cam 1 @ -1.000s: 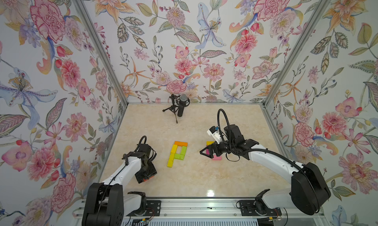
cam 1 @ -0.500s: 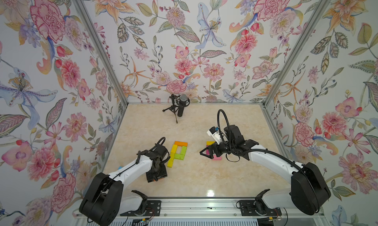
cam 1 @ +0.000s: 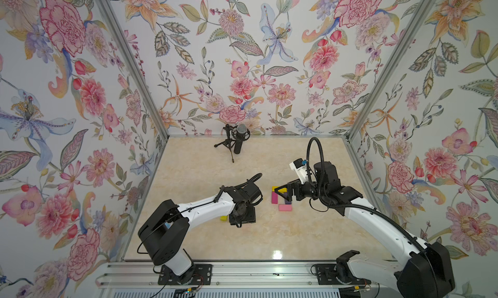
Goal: Assemble the letter p with building blocks
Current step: Pick up the building block from the center of the board, then assemble the building block at the center of the board.
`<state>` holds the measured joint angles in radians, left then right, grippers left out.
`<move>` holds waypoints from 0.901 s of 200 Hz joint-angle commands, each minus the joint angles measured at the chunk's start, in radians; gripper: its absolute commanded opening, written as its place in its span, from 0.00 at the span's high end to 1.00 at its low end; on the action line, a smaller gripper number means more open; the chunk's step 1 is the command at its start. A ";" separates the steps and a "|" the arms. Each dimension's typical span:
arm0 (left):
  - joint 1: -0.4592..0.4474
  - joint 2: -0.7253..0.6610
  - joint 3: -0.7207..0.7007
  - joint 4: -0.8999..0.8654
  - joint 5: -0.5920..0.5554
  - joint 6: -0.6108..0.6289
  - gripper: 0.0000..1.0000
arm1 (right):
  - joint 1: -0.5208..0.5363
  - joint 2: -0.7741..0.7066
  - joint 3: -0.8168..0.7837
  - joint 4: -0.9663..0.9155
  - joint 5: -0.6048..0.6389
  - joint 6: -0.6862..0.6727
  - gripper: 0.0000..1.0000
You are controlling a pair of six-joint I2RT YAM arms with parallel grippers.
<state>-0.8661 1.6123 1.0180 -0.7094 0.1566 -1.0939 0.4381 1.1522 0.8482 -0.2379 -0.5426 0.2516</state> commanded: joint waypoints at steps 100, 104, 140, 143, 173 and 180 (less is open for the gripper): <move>-0.040 0.352 0.297 0.100 0.078 0.092 0.49 | -0.214 -0.030 -0.004 -0.102 0.016 0.091 0.00; -0.040 0.360 0.307 0.097 0.079 0.097 0.48 | -0.214 -0.030 -0.007 -0.102 0.013 0.091 0.00; -0.041 0.364 0.365 0.060 0.077 0.107 0.35 | -0.214 -0.052 -0.038 -0.106 0.013 0.092 0.00; -0.040 0.359 0.368 0.055 0.076 0.107 0.33 | -0.214 -0.053 -0.041 -0.106 0.013 0.094 0.00; -0.040 0.335 0.390 0.008 0.074 0.117 0.26 | -0.206 -0.057 -0.066 -0.108 0.015 0.094 0.00; -0.041 0.333 0.393 0.005 0.083 0.122 0.25 | -0.202 -0.054 -0.069 -0.107 0.016 0.094 0.00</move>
<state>-0.9028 1.9709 1.3865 -0.6468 0.2325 -0.9985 0.2276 1.1065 0.8021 -0.3271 -0.5190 0.3382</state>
